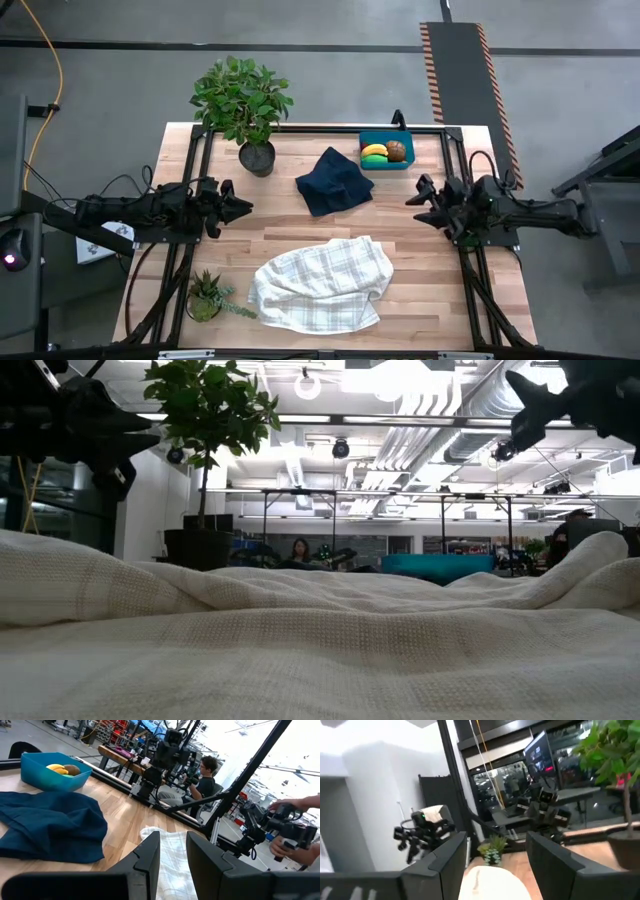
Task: Pick and placing Produce into tupperware
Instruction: Return to Home Position
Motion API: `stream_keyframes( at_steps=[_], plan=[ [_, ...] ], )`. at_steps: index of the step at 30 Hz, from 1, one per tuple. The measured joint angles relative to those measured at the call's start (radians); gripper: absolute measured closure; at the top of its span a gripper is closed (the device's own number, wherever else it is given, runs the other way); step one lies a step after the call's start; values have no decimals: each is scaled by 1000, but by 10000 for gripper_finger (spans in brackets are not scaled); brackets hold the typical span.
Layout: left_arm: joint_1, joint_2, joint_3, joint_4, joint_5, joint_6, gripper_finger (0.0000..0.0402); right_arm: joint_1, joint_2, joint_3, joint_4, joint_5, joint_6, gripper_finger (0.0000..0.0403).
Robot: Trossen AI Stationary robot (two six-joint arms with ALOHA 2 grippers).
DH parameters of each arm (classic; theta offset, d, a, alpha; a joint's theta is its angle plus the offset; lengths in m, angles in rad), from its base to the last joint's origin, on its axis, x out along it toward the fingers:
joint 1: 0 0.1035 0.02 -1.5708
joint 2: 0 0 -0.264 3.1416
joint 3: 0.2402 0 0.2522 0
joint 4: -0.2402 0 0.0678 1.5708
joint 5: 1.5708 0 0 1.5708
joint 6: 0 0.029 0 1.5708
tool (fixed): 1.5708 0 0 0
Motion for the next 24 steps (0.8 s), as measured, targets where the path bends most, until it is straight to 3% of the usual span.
stream_keyframes(
  at_steps=[4,9,24],
  plan=[
    [0,0,0,0,0,0,318,0,-38,-35,22,23,-155,206],
    [0,0,0,1,0,0,318,0,-55,-60,42,131,-344,206],
    [0,0,0,1,0,0,318,0,-56,-60,-111,195,-349,206]
  ],
)
